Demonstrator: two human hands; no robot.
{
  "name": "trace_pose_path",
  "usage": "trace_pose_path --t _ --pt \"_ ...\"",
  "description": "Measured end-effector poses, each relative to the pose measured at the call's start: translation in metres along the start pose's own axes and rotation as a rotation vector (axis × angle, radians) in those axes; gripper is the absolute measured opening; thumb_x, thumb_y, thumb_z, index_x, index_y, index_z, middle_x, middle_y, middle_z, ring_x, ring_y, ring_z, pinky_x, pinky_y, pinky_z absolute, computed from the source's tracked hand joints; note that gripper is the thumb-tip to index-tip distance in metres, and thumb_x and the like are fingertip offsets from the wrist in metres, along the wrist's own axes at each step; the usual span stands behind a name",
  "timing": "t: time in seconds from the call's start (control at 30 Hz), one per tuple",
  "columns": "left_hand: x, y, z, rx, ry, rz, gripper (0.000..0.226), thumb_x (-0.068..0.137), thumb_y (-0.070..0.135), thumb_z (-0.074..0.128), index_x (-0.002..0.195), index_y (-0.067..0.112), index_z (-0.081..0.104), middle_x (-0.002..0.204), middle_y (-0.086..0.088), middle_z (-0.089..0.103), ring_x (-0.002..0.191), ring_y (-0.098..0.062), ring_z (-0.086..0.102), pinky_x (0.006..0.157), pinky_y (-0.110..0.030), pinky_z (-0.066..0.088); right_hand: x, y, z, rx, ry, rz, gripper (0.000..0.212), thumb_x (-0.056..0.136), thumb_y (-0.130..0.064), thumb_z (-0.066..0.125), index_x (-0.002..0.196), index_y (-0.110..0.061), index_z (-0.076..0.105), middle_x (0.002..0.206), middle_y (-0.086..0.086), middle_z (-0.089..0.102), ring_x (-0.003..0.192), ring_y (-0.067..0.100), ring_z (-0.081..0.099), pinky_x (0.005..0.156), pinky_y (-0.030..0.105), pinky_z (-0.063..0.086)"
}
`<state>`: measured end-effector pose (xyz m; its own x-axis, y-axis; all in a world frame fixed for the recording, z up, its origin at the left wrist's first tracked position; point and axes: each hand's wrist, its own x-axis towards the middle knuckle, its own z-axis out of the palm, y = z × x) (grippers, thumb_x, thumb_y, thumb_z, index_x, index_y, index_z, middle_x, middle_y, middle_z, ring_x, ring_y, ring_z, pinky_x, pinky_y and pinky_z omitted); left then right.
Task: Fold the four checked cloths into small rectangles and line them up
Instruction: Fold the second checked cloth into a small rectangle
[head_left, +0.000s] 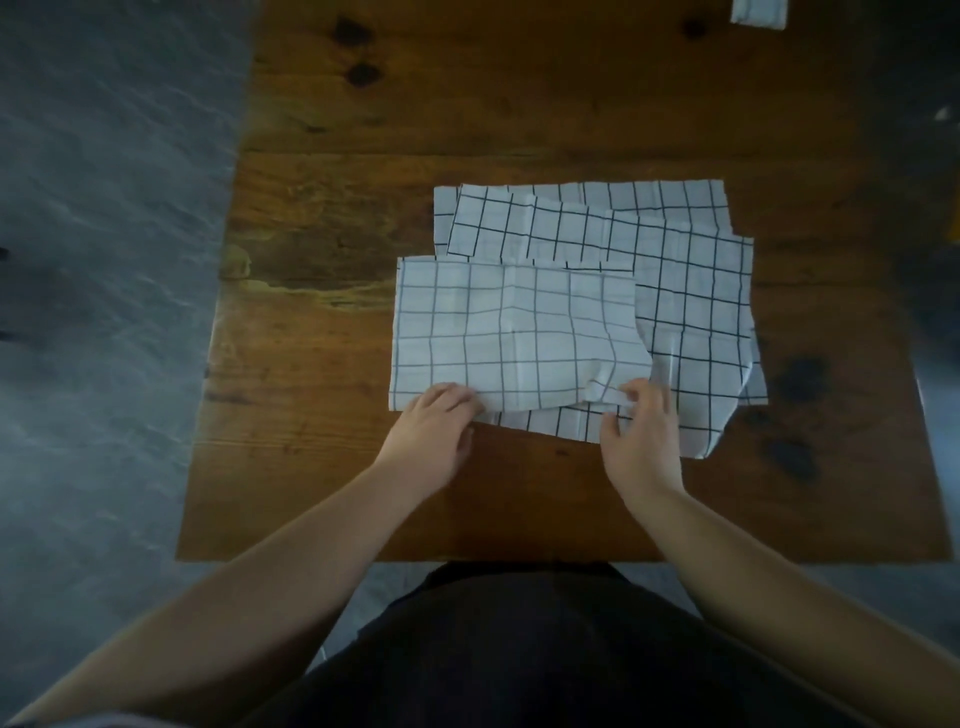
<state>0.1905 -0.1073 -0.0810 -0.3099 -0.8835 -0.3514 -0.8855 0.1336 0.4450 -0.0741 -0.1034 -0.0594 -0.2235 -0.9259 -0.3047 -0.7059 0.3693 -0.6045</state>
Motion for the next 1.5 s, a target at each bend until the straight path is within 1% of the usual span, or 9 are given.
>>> trace_pose_path --t 0.13,0.3,0.43,0.53,0.83,1.0,1.13,1.27,1.5 --pt "-0.006 0.0 0.004 0.046 -0.031 -0.014 0.053 0.103 0.025 0.046 0.155 0.025 0.037 0.166 0.004 0.027 0.155 -0.018 0.013 0.126 -0.038 0.01 0.016 -0.005 -0.001 0.155 0.017 0.297 0.052 0.097 -0.017 0.067 0.143 -0.015 0.042 0.134 0.002 0.04 0.1 0.017 0.052 0.076 0.028 0.049" --pt "-0.015 -0.003 0.006 0.062 -0.064 -0.006 0.058 0.105 0.024 0.041 0.161 0.026 0.024 0.17 0.006 0.011 0.157 -0.014 -0.003 0.125 -0.035 -0.005 0.025 0.0 -0.002 0.206 -0.042 0.363 0.015 0.105 -0.026 0.054 0.11 -0.013 0.055 0.09 0.005 0.06 0.062 0.015 0.051 0.05 0.026 0.04" --pt "-0.018 -0.008 0.006 0.066 -0.072 -0.032 0.06 0.105 0.026 0.041 0.161 0.028 0.021 0.171 0.006 0.007 0.156 -0.013 -0.009 0.125 -0.036 -0.008 0.023 0.004 -0.01 0.278 -0.056 0.287 0.011 0.105 -0.028 0.054 0.106 -0.02 0.061 0.091 -0.002 0.064 0.073 0.015 0.058 0.064 0.029 0.047" --pt "-0.018 -0.01 0.005 0.06 -0.069 -0.036 0.06 0.103 0.023 0.044 0.159 0.029 0.024 0.17 0.007 0.009 0.156 -0.013 -0.007 0.125 -0.037 -0.007 0.024 0.013 -0.015 0.364 -0.087 0.316 0.021 0.105 -0.022 0.054 0.124 -0.015 0.06 0.102 0.004 0.067 0.089 0.02 0.065 0.079 0.031 0.054" --pt "-0.014 -0.005 -0.001 0.021 0.013 -0.06 0.058 0.1 0.015 0.052 0.154 0.022 0.035 0.164 0.002 0.029 0.156 -0.019 0.01 0.128 -0.04 0.008 0.023 0.012 -0.015 0.512 -0.059 0.387 0.037 0.103 -0.01 0.058 0.137 -0.019 0.049 0.117 0.004 0.065 0.097 0.022 0.07 0.09 0.039 0.06" --pt "-0.009 0.013 0.0 -0.031 0.015 -0.044 0.058 0.101 0.019 0.054 0.155 0.025 0.032 0.165 0.003 0.028 0.156 -0.018 0.01 0.126 -0.039 0.011 0.009 0.002 -0.019 0.533 -0.105 0.31 0.044 0.1 -0.007 0.06 0.137 -0.031 0.051 0.111 0.006 0.065 0.093 0.021 0.07 0.089 0.037 0.06" --pt "-0.007 0.027 -0.001 -0.069 0.078 -0.048 0.055 0.101 0.023 0.057 0.152 0.025 0.038 0.16 0.004 0.036 0.153 -0.017 0.019 0.124 -0.039 0.018 -0.007 -0.007 -0.027 0.416 -0.156 0.24 0.032 0.101 -0.008 0.059 0.111 -0.038 0.064 0.111 -0.006 0.066 0.101 0.011 0.068 0.091 0.031 0.055" --pt "-0.006 0.032 -0.001 -0.089 0.146 -0.041 0.049 0.1 0.028 0.059 0.147 0.027 0.045 0.153 0.007 0.045 0.149 -0.015 0.028 0.122 -0.038 0.022 -0.019 -0.02 -0.039 0.403 -0.145 0.188 0.027 0.102 -0.009 0.058 0.109 -0.035 0.063 0.111 -0.006 0.068 0.101 0.007 0.067 0.072 0.016 0.044" --pt "-0.013 0.037 -0.007 -0.125 0.273 -0.001 0.027 0.103 0.024 0.055 0.128 0.025 0.066 0.128 0.006 0.068 0.127 -0.017 0.056 0.111 -0.036 0.04 -0.039 -0.038 -0.06 0.434 -0.1 0.095 0.023 0.101 -0.008 0.059 0.109 -0.029 0.065 0.105 -0.003 0.071 0.089 0.001 0.07 0.072 0.011 0.05"
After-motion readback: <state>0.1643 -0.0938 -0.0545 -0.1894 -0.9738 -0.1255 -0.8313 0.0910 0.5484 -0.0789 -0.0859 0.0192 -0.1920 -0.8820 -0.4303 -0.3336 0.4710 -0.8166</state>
